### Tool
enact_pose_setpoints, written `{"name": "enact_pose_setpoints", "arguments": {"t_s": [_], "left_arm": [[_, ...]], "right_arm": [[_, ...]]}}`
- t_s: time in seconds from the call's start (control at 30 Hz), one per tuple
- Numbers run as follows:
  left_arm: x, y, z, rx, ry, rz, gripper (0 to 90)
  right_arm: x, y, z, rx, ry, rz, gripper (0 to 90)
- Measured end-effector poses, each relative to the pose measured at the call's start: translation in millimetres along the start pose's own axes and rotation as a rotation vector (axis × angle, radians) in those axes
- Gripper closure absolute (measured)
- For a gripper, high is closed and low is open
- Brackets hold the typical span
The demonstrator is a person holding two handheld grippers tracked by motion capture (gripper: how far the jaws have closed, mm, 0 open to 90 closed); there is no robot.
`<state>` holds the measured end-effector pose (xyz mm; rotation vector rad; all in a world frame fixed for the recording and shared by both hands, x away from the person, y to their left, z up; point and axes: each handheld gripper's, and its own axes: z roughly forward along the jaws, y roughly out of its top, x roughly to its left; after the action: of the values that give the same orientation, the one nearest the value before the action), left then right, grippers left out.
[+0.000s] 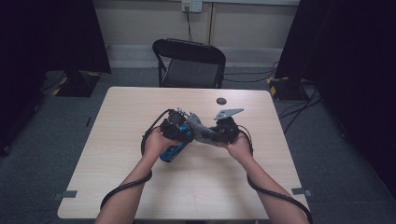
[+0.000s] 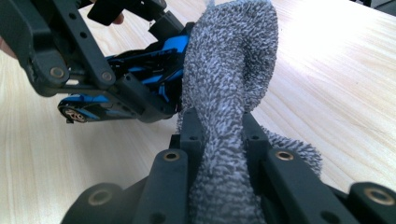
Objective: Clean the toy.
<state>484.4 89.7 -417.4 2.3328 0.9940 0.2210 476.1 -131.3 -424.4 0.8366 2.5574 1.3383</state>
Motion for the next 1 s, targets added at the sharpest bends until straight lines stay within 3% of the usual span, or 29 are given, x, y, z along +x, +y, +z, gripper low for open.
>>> {"name": "enact_pose_setpoints", "arguments": {"t_s": [0.6, 1.0], "left_arm": [[12.0, 0.2, -7.5, -0.004, 0.032, -0.025, 25.6], [20.8, 0.8, -19.3, -0.025, 0.05, -0.037, 25.6]], "right_arm": [[5.5, -2.3, -2.3, 0.004, 0.04, -0.023, 76.7], [1.1, -8.6, -5.7, 0.026, 0.058, -0.019, 76.5]]}}
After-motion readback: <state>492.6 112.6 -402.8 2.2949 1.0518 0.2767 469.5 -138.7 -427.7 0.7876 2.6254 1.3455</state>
